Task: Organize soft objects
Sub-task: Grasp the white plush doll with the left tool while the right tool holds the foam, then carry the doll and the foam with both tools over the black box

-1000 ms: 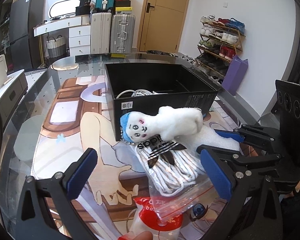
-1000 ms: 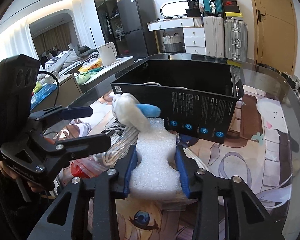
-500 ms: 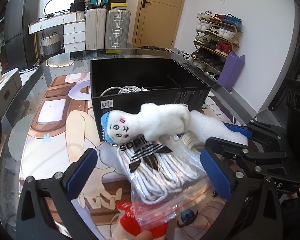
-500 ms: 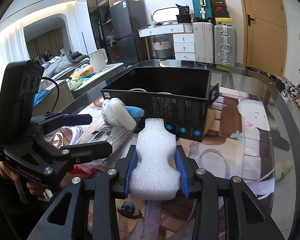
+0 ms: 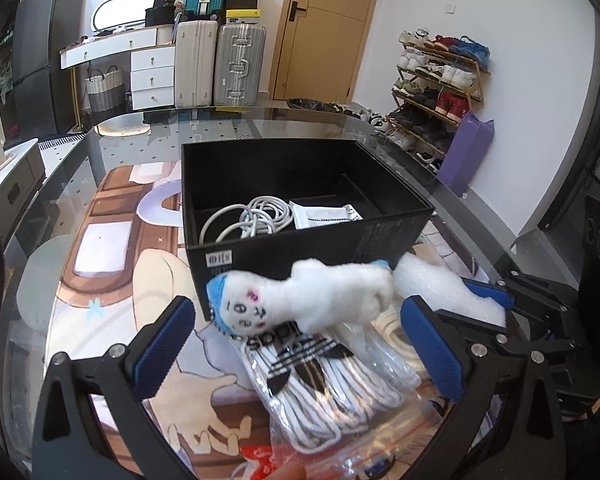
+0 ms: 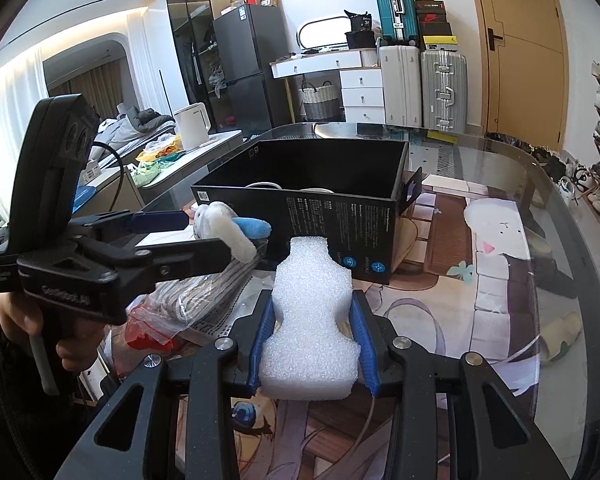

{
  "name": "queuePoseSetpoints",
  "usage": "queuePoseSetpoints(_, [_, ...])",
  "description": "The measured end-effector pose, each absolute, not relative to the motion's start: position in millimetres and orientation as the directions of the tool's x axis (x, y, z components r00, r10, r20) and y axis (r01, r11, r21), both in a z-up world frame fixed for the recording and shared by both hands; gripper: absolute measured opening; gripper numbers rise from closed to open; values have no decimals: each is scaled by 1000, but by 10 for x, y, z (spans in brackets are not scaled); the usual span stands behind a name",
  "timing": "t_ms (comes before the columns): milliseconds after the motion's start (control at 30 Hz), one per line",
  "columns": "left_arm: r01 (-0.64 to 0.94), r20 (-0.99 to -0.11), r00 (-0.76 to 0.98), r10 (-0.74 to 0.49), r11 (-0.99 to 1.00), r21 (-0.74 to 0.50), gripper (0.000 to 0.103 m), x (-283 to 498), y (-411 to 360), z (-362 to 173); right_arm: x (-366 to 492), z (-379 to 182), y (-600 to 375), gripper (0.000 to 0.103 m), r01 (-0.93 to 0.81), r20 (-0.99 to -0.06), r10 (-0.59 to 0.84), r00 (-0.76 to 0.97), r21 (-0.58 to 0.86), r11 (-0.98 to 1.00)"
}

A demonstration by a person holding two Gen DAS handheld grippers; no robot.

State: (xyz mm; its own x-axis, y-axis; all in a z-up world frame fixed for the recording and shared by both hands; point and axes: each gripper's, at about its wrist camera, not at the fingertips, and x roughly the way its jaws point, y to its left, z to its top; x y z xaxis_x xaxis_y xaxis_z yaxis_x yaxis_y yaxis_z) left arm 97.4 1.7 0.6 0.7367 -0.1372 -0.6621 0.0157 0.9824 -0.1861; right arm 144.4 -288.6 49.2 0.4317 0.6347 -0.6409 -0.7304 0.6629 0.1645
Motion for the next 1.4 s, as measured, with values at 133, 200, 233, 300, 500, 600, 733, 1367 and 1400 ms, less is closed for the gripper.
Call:
queuePoseSetpoints(133, [21, -662, 734, -148, 980, -197, 103, 1029, 18, 16, 1452, 484, -2907, 38, -725, -643, 633, 432, 170, 667])
queuePoseSetpoints(200, [17, -665, 733, -141, 982, -190, 103, 1044, 2, 20, 1449, 484, -2911, 38, -724, -642, 633, 432, 171, 668])
queuePoseSetpoints(233, [15, -669, 729, -142, 981, -192, 102, 1049, 3, 11, 1437, 485, -2913, 38, -724, -643, 633, 432, 171, 668])
queuePoseSetpoints(300, [28, -671, 723, -164, 977, -210, 98, 1051, 11, 5, 1444, 492, -2915, 38, -724, -641, 634, 433, 172, 668])
queuePoseSetpoints(500, [48, -653, 736, -180, 975, -215, 89, 997, 33, 26, 1439, 517, -2906, 38, -725, -636, 636, 437, 169, 668])
queuePoseSetpoints(600, [58, -641, 744, -187, 975, -216, 89, 941, 40, 52, 1414, 558, -2910, 38, -726, -628, 640, 443, 167, 667])
queuePoseSetpoints(733, [69, -624, 759, -184, 977, -203, 89, 858, 38, 123, 1404, 626, -2931, 38, -726, -613, 647, 454, 166, 667])
queuePoseSetpoints(1367, [73, -534, 835, -133, 989, -131, 89, 904, 149, 572, 1528, 1119, -2834, 38, -712, -566, 637, 524, 120, 692])
queuePoseSetpoints(1400, [75, -530, 838, -132, 989, -127, 89, 916, 148, 587, 1546, 1138, -2822, 38, -712, -563, 638, 525, 120, 692])
